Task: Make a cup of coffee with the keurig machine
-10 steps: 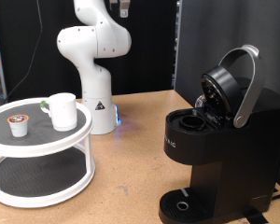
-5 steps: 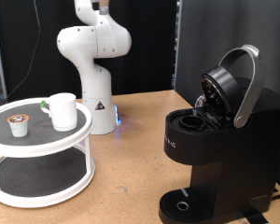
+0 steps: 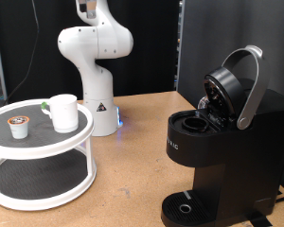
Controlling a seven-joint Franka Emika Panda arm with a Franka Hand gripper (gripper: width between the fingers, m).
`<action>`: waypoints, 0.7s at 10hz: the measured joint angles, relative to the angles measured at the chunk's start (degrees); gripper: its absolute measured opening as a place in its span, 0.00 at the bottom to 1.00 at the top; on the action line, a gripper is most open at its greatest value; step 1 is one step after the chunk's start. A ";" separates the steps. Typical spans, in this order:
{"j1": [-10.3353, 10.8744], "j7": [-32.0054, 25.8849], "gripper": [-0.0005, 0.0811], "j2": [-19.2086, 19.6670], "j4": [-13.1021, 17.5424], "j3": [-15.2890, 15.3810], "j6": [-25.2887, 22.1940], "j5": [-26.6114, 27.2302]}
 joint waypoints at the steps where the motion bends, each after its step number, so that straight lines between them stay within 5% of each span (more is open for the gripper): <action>1: -0.39 -0.95 1.00 0.08 -0.57 -0.27 -0.03 -2.60; 5: -1.11 -11.37 1.00 0.41 -1.03 -6.52 2.24 -5.93; 7: -1.17 -11.34 1.00 0.43 -1.29 -6.49 2.27 -6.37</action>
